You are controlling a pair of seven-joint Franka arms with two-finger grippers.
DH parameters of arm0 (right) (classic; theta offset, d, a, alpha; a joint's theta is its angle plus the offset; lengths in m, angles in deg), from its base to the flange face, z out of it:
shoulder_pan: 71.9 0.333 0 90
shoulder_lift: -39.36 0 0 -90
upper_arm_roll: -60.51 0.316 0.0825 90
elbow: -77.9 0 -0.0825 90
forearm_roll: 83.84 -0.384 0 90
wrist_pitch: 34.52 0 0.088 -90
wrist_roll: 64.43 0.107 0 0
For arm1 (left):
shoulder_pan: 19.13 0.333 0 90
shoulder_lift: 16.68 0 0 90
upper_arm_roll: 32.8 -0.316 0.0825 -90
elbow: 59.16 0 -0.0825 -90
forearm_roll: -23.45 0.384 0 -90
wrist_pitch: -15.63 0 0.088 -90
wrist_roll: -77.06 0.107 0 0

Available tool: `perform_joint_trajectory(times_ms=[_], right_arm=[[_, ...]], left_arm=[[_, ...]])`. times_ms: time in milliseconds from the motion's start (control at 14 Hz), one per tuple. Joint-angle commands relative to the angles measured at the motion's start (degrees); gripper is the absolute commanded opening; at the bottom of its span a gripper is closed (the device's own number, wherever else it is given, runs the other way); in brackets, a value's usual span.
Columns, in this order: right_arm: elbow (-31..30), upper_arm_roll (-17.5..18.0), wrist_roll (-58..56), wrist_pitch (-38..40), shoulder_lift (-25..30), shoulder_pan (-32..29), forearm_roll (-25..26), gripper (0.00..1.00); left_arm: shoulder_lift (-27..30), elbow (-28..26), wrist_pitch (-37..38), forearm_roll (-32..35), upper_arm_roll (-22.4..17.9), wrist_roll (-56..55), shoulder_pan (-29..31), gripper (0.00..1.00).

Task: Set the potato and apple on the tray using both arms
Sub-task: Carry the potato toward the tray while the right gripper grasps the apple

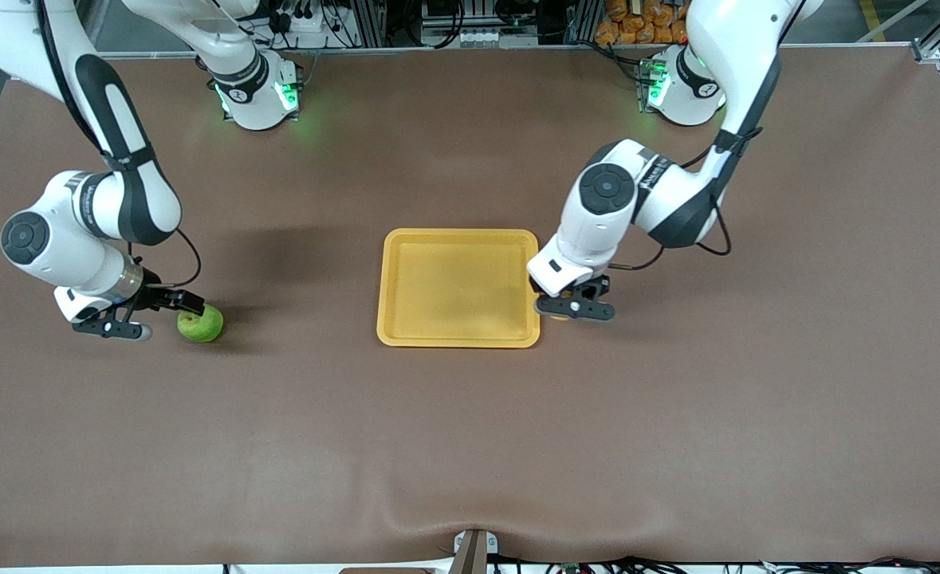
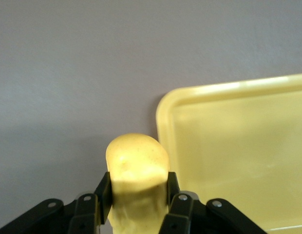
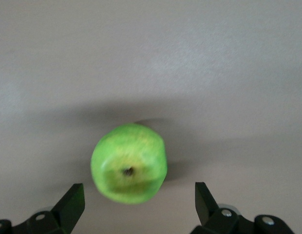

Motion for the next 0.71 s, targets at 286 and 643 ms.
perform_joint_trajectory(times_ms=[286, 643], right_arm=[[4.1, 0.7, 0.4, 2.1, -3.6, -0.2, -3.0, 1.0], [4.1, 0.7, 0.2, 1.2, -5.9, 0.0, -3.7, 1.0]], left_arm=[[-5.8, 6.0, 1.2, 1.1, -0.4, -10.8, -5.9, 0.0], [-8.9, 7.1, 1.2, 2.3, -0.8, -15.1, -7.7, 0.0]])
